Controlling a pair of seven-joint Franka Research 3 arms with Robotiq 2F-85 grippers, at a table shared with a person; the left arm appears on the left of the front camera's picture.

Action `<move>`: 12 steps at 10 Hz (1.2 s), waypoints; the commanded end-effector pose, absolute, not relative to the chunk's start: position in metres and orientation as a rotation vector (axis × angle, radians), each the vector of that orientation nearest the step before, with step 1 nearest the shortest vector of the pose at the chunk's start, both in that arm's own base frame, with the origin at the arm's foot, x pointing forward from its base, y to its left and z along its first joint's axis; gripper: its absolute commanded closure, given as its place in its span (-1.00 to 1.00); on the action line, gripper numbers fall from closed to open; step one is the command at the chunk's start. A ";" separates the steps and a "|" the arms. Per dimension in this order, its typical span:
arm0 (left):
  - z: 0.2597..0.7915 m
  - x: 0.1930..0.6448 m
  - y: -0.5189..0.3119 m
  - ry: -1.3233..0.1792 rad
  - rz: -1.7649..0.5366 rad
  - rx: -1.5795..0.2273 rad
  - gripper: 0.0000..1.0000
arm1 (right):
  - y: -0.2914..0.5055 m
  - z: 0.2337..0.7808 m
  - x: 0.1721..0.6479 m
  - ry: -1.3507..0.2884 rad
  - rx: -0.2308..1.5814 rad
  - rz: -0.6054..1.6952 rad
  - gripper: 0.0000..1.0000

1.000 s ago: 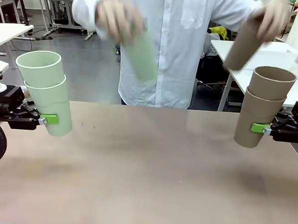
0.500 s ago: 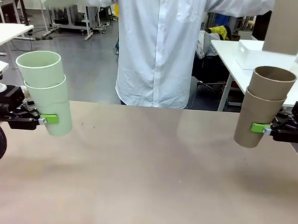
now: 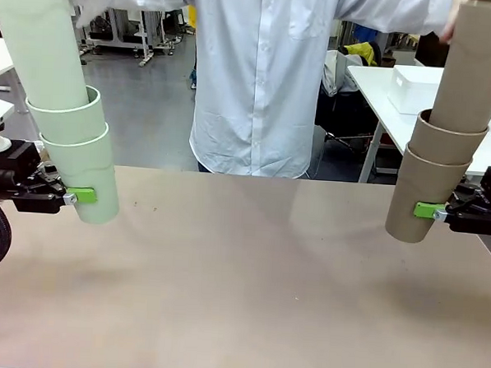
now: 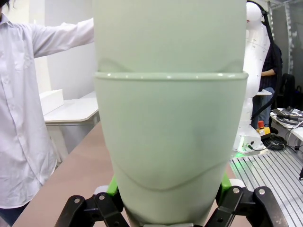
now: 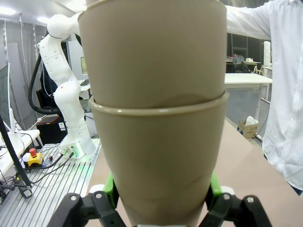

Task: Stack the cups and store them in the basket.
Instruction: Place the stack of Reusable plastic cups into the Pantry Basket.

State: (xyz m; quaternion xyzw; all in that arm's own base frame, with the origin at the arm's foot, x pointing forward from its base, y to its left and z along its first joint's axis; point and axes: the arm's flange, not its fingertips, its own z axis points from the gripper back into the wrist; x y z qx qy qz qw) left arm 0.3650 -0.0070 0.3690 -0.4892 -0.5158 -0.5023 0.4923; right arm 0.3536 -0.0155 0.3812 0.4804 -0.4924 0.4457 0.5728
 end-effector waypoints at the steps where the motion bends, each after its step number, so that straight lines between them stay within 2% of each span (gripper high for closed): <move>1: 0.372 0.364 -0.008 -1.258 -1.226 -1.190 -0.70 | -0.016 0.384 0.354 -1.163 1.119 1.047 -0.71; 12: 0.372 0.364 -0.008 -1.258 -1.226 -1.190 -0.70 | -0.016 0.384 0.354 -1.163 1.119 1.047 -0.71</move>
